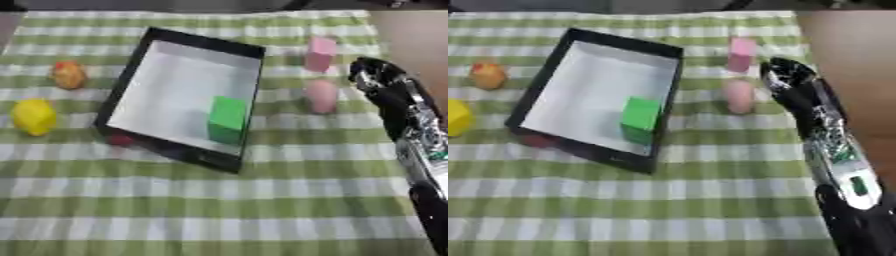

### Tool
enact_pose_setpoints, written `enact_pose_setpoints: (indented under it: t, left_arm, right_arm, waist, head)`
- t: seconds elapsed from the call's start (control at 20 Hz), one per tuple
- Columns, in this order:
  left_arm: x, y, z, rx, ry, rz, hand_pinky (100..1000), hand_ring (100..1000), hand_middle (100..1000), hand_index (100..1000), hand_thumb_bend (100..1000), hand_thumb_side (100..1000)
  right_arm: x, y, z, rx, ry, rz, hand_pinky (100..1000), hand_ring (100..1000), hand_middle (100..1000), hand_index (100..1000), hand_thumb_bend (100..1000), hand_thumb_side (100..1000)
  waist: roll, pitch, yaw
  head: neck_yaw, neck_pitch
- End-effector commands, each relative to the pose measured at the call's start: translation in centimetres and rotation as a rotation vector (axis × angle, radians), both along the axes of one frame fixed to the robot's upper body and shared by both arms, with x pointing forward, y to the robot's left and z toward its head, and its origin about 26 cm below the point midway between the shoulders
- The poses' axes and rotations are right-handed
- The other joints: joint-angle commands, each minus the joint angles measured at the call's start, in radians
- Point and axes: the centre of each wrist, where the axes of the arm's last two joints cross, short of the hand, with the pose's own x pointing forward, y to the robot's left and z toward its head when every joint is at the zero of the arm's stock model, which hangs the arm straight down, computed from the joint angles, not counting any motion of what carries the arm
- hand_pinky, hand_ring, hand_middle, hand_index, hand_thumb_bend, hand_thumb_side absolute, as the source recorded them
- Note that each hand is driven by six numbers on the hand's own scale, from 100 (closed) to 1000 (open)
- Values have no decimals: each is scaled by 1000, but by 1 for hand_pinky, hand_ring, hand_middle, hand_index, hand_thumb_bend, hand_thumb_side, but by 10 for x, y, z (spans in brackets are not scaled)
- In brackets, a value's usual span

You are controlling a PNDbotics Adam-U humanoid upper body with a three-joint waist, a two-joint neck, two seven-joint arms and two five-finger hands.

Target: Pick up objects on the table and place them in the box.

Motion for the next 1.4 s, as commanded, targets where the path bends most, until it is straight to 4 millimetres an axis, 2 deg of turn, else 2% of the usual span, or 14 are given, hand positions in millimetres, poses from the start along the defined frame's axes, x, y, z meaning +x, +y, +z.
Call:
enact_pose_setpoints:
  t: [0.05, 0.25, 0.5, 0.7, 0.75, 0.9, 1.1, 1.2, 1.25, 1.4]
  left_arm:
    - [1, 2, 8, 17, -23, -4, 739, 671, 685, 774, 423, 626]
    - [1, 3, 8, 18, -22, -5, 739, 671, 685, 774, 422, 626]
    - [1, 3, 8, 21, -21, -3, 739, 672, 685, 774, 422, 626]
    - [1, 3, 8, 21, -21, -3, 739, 672, 685, 774, 422, 626]
    - [1, 5, 7, 27, -16, -3, 739, 673, 685, 774, 420, 627]
    - [-1, 11, 8, 52, -9, 5, 739, 673, 685, 774, 419, 627]
    - [-2, 14, 8, 64, -4, 16, 739, 673, 685, 774, 418, 627]
    - [-2, 14, 7, 61, -4, 16, 739, 673, 685, 774, 418, 627]
    - [-2, 13, 7, 59, -4, 15, 739, 674, 686, 773, 417, 628]
    - [-2, 15, 8, 76, 1, 8, 739, 675, 686, 773, 415, 628]
  right_arm:
    - [1, -2, 10, -15, -29, 6, 927, 783, 665, 774, 237, 353]
    - [1, -3, 15, -30, -45, 11, 928, 787, 671, 779, 239, 350]
    - [0, -5, 33, -84, -76, 23, 929, 794, 681, 784, 243, 346]
    - [-1, -5, 36, -93, -78, 25, 929, 794, 681, 784, 243, 346]
    - [-1, -3, 39, -105, -91, 36, 925, 815, 711, 802, 255, 337]
    - [2, 12, 65, -236, -130, 131, 922, 825, 727, 808, 257, 346]
    - [4, 26, 81, -456, -81, 235, 917, 834, 740, 812, 265, 364]
    - [2, 21, 87, -558, -72, 252, 917, 834, 740, 812, 265, 364]
    - [1, 16, 91, -605, -71, 250, 908, 840, 752, 815, 295, 397]
    - [4, 16, 105, -755, -51, 277, 905, 841, 755, 816, 309, 412]
  waist:
    - [-2, -11, -1]
    - [-3, -11, -1]
    - [-5, -14, -2]
    - [-5, -14, -2]
    - [-11, -18, -1]
    - [-32, -24, -7]
    - [-40, -29, -16]
    - [-37, -28, -17]
    - [-36, -28, -16]
    - [-51, -31, -13]
  head:
    - [-1, -3]
    - [0, -3]
    - [0, -3]
    - [0, -3]
    - [0, -3]
    - [10, -3]
    - [20, -3]
    - [20, -3]
    - [17, -3]
    - [16, -3]
